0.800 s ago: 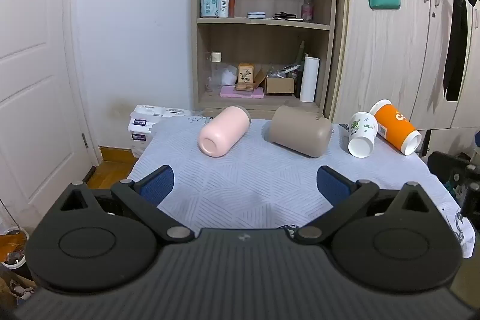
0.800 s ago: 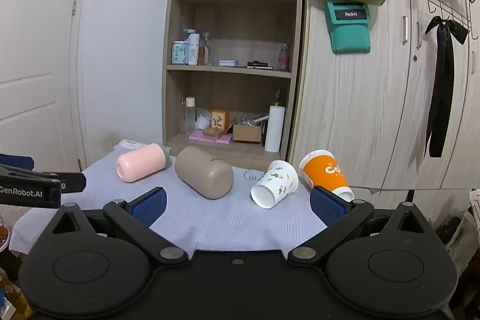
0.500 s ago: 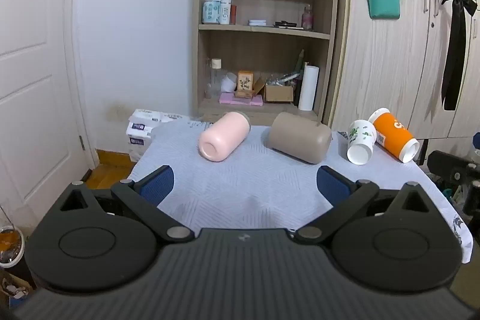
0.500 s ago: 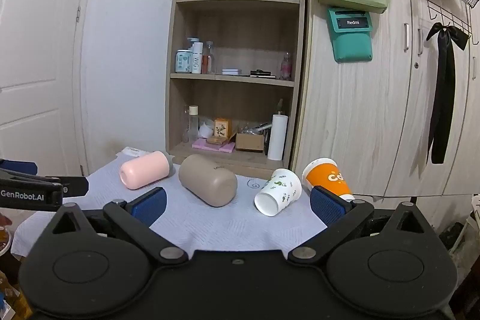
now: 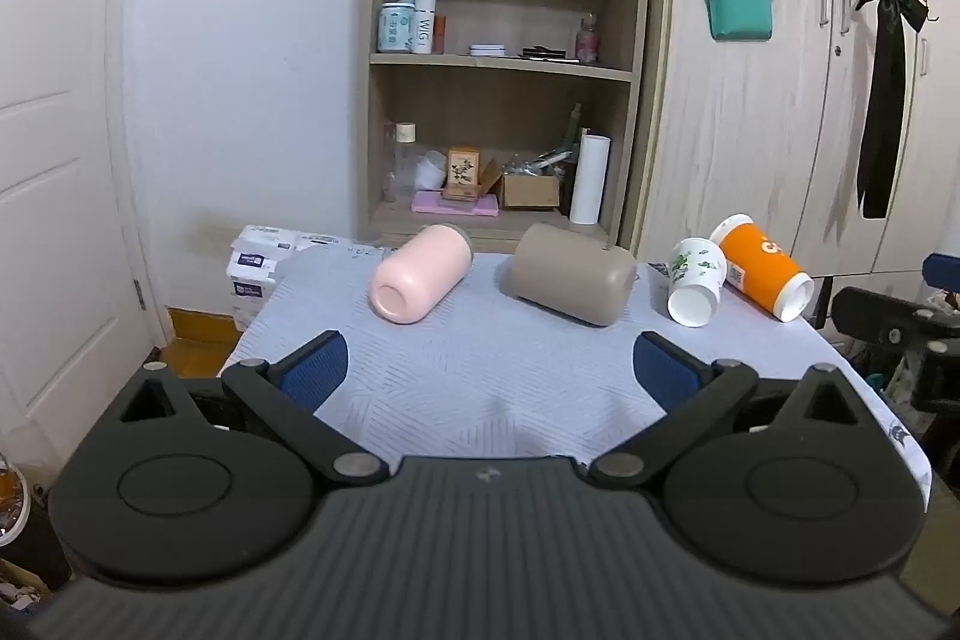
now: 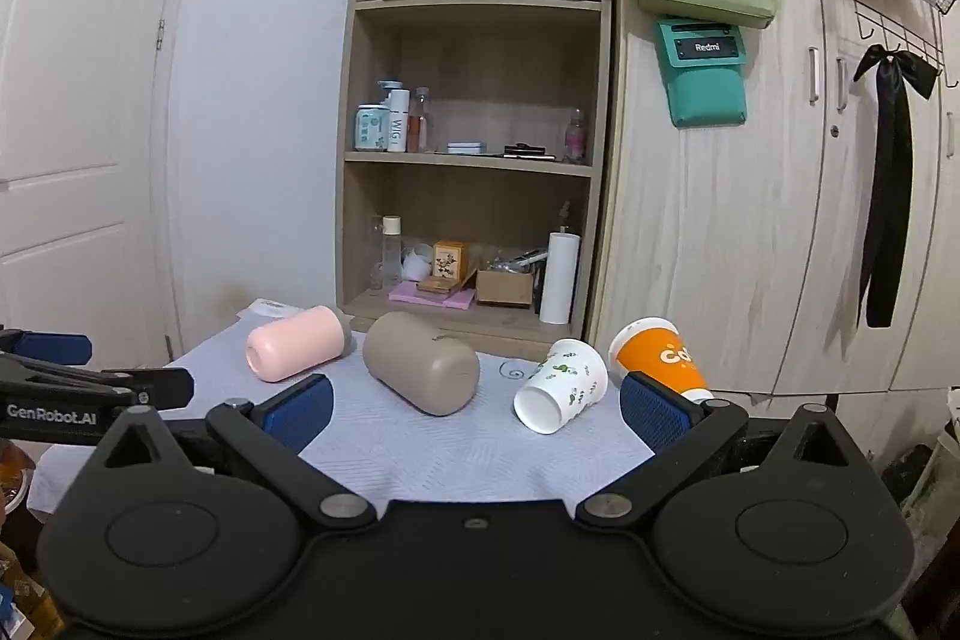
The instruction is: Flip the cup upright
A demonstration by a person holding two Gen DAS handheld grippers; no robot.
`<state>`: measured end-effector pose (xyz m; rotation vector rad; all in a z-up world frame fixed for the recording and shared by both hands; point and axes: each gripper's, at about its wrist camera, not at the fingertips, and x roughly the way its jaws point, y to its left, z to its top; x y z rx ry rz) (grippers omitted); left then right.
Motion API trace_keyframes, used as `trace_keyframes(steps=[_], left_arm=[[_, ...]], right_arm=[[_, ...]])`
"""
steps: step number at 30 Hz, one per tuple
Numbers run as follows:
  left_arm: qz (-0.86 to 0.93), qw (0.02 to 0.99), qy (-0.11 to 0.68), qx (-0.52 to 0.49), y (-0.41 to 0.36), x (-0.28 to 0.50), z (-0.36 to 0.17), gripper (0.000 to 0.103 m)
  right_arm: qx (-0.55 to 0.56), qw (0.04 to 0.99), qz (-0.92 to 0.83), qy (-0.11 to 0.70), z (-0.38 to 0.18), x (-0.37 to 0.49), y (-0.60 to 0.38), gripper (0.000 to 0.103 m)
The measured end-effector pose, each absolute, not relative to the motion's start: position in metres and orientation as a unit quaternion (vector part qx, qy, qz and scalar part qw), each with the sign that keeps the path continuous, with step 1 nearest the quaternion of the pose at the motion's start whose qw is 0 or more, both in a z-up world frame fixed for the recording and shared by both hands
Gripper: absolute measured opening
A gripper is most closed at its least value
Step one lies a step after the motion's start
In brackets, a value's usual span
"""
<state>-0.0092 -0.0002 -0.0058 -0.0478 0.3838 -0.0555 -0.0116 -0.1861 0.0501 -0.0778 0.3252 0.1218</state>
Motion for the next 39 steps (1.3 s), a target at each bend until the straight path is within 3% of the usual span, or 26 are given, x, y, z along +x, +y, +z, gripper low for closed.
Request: trace_keyframes(steps=[39], left_arm=[[-0.019, 0.977, 0.21, -0.014, 0.002, -0.012, -0.007, 0.103]], right_arm=[[-0.039, 0.98, 0.062, 0.184, 0.033, -0.003, -0.184, 0.103]])
